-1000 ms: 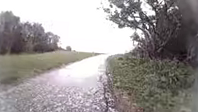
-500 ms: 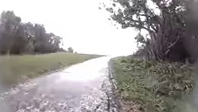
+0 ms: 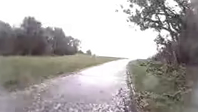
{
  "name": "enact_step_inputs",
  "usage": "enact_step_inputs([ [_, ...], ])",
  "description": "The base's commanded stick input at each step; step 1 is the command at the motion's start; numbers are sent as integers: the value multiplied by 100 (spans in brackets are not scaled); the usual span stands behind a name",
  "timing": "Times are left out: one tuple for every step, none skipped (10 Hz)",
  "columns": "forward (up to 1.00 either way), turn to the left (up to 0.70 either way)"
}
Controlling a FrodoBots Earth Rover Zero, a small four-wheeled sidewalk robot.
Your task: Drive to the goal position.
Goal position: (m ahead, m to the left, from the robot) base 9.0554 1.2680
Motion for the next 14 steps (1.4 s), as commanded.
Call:
enact_step_inputs([
  [0,0],
  [0,0],
  [0,0],
  [0,0],
  [0,0],
  [35,0],
  [100,0],
  [100,0],
  [100,0],
  [100,0],
  [100,0],
  [100,0],
  [100,0],
  [100,0],
])
